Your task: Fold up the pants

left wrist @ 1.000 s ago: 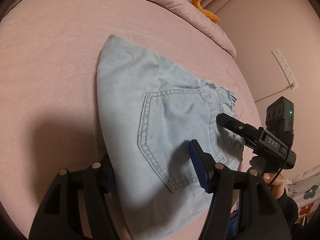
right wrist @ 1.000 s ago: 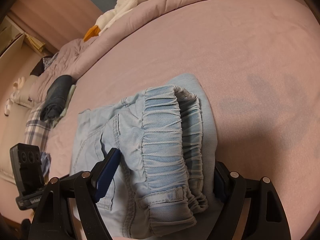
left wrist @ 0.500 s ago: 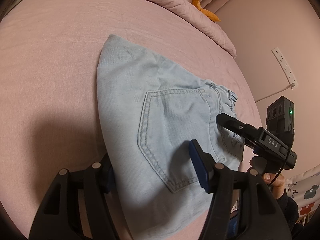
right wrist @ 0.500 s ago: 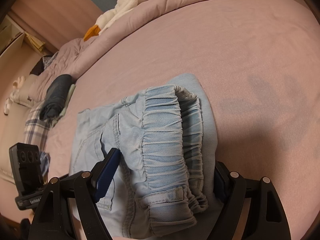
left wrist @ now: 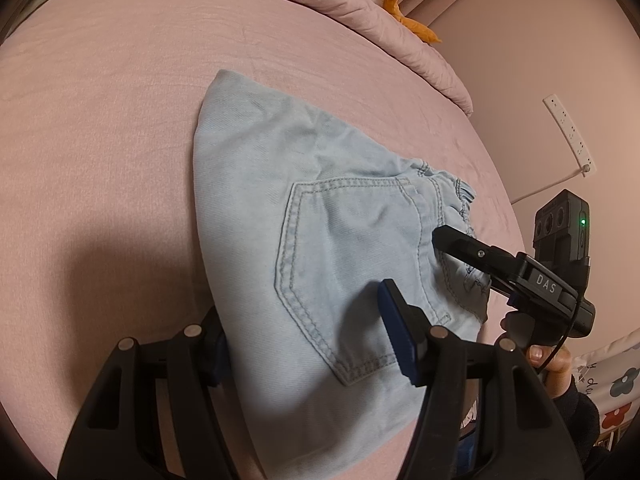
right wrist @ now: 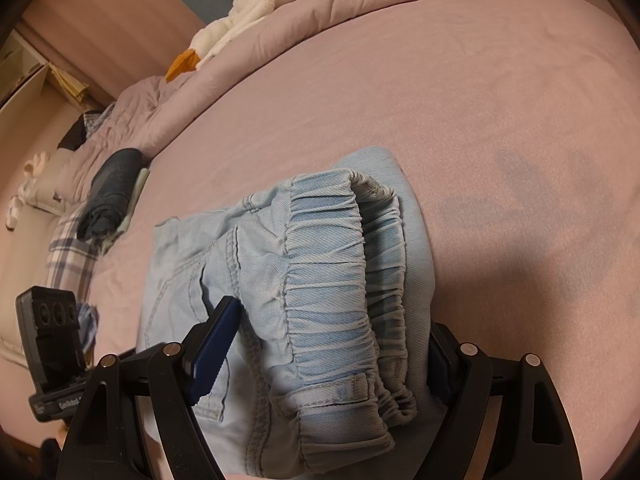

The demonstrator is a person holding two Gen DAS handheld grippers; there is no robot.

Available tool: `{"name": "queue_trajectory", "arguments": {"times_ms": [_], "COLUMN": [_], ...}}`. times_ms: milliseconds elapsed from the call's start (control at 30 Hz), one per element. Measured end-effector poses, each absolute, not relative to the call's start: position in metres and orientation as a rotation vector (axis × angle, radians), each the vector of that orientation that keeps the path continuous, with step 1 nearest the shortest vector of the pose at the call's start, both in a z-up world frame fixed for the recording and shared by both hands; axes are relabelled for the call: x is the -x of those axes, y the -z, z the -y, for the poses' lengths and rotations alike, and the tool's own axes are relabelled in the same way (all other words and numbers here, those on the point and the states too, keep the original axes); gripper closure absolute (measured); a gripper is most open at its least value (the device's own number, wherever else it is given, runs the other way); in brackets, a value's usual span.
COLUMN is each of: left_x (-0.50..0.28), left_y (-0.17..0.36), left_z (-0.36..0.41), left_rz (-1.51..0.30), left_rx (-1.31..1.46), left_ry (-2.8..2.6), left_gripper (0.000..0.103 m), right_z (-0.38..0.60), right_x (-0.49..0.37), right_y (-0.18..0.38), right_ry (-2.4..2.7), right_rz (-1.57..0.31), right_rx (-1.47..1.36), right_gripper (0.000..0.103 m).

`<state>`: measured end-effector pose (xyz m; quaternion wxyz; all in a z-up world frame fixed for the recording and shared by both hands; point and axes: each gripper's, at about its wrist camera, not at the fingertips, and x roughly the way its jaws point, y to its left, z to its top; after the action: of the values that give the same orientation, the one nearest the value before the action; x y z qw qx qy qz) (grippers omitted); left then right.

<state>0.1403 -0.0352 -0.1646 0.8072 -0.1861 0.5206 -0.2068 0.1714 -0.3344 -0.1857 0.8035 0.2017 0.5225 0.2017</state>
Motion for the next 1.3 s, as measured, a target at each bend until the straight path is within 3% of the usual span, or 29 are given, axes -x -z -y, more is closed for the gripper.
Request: {"name": "queue_trajectory", "arguments": {"times_ms": [1300], "left_x": [-0.1396], "left_y": [0.164], "left_z": [0.0375], "left_rz": [-1.105], "left_rx": [0.372], "left_ry": [0.437], "left_gripper": [0.042], "right_z": [0.3313], "right_x": [-0.165], "right_y": [0.1814], "right_ry": [-0.41], "right_rz": [-1.117], "right_rx": [-0.402], "right_gripper": [0.02]}}
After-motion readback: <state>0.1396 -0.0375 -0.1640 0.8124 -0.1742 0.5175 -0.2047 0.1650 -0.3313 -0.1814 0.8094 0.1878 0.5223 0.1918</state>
